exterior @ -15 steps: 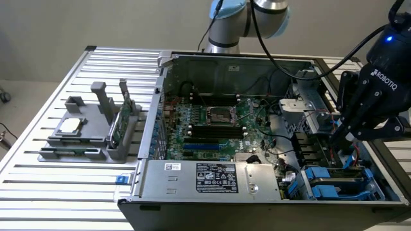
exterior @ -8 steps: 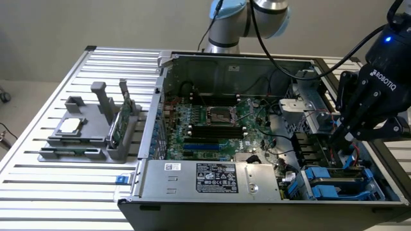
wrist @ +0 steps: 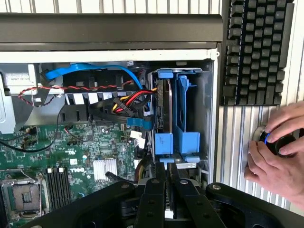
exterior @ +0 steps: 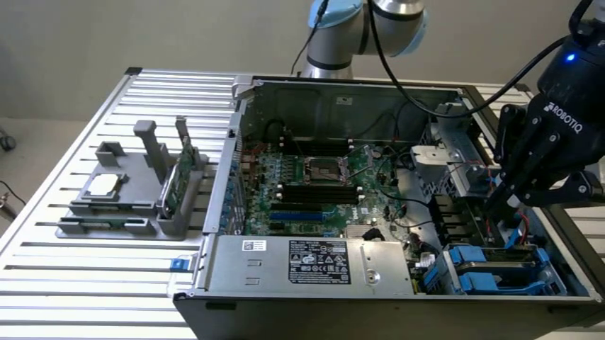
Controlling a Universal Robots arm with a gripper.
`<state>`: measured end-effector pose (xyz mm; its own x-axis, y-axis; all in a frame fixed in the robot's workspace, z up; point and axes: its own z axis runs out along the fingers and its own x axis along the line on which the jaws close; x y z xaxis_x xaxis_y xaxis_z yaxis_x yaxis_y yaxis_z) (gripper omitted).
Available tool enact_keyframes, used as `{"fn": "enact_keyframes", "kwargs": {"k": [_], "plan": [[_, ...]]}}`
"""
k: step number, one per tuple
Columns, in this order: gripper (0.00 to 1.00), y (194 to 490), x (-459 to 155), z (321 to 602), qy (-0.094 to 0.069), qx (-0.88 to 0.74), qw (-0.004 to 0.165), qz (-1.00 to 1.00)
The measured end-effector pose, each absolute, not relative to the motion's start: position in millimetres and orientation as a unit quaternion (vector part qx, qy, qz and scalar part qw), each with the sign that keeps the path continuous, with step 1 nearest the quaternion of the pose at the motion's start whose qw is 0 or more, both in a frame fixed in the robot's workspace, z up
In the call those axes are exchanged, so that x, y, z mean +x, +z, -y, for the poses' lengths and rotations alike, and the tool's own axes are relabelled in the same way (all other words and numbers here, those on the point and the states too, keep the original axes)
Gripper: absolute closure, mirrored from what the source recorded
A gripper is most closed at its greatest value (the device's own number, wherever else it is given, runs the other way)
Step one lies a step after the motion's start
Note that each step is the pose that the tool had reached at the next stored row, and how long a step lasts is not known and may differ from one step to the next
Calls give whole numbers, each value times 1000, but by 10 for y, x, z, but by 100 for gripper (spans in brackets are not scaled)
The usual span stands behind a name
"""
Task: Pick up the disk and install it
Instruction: 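Insert the second disk wire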
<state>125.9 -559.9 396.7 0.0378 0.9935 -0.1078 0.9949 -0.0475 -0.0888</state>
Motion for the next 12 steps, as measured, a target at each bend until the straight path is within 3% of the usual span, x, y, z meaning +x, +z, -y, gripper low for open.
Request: {"fn": "enact_keyframes", "kwargs": {"k": [12], "plan": [[84, 3859, 1453, 5536, -70, 720, 5, -690]]}}
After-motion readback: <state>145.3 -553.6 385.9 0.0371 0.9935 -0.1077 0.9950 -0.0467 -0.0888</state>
